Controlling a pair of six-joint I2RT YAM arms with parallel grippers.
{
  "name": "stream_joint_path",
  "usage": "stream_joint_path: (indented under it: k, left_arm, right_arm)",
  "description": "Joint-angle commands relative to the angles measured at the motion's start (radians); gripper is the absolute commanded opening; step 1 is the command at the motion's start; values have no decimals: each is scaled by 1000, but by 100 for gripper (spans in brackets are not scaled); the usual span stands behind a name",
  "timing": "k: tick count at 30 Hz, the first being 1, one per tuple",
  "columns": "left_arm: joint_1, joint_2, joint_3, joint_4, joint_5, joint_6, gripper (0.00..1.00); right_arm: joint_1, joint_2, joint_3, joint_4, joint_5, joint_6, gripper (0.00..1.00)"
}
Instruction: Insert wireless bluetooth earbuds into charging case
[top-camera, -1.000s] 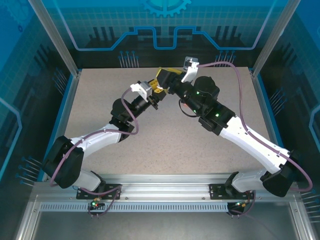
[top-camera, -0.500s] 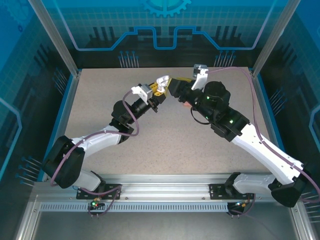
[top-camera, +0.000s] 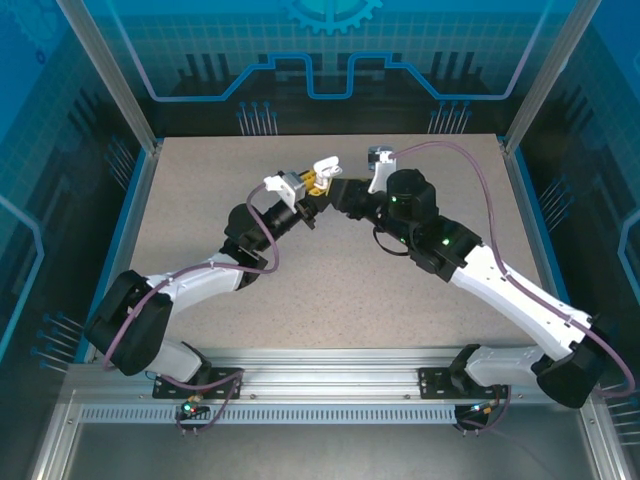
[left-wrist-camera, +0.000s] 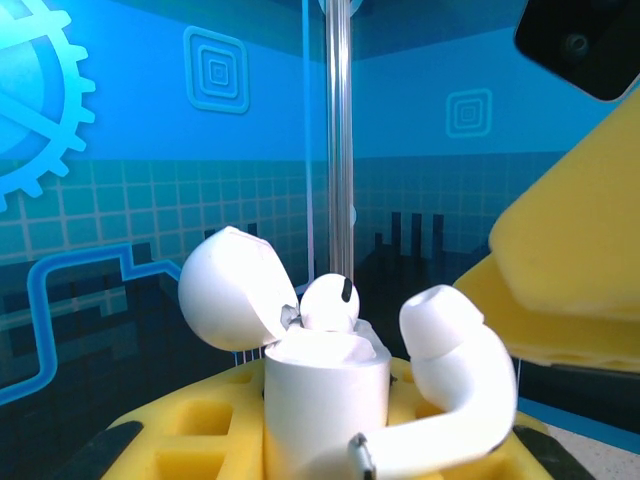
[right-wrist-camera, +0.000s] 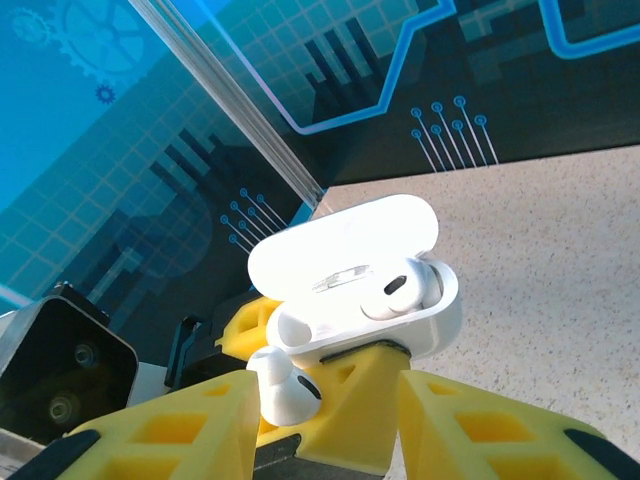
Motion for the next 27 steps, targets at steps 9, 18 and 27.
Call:
stream_joint_path:
  k: [9,18,27]
  left_arm:
    - [-6,13,-17,58,25,-12,0]
    - [-6,11,-13,47,29,-5,0]
    - [-7,18,-9,34,45,-2,0]
  right_arm:
    - [-4,31,-5,29,-29,41,39]
    - [2,56,4,20,-33,48,37]
    - [4,70,32,17,-32,36,30]
